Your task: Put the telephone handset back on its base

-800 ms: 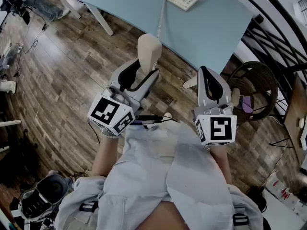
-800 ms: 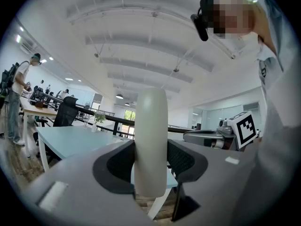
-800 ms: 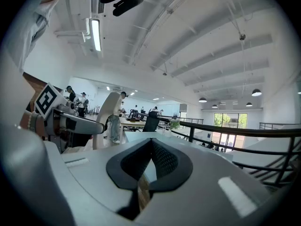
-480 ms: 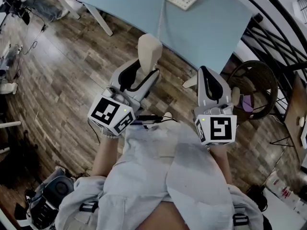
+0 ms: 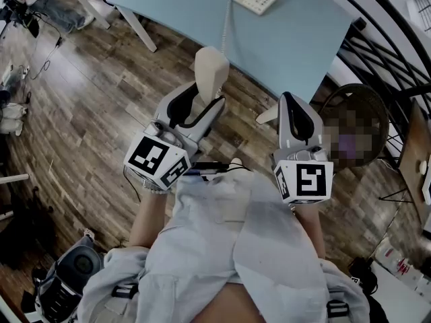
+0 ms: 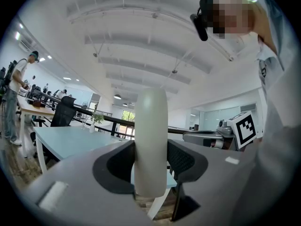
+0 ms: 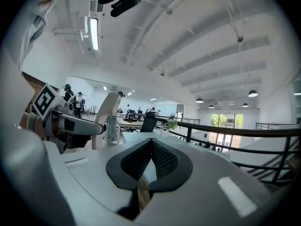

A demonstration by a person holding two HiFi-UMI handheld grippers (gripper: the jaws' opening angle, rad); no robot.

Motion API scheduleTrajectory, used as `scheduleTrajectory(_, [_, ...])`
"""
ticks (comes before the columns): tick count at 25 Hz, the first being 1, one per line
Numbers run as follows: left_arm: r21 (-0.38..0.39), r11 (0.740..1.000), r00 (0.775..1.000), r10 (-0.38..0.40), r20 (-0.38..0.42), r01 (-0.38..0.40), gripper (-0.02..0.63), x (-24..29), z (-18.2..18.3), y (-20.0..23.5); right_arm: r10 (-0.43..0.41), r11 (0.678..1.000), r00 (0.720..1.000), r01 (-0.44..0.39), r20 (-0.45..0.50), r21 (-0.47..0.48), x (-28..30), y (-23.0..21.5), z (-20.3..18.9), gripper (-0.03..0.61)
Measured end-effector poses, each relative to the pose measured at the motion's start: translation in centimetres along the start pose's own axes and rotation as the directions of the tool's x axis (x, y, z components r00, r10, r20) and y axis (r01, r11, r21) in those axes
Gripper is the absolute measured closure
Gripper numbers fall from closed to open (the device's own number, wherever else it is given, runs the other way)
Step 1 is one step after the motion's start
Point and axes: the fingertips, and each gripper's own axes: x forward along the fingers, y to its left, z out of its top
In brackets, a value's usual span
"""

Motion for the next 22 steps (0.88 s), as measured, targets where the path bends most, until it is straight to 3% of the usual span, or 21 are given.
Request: scheduleTrajectory(22, [-0.016, 0.999, 0.998, -0.051, 0.019, 0.052, 0.407, -0.8, 0.0, 1.4, -0.07, 0.996, 0.997, 0.069, -0.014, -0.06, -0.5, 1.9, 0.0, 0.574])
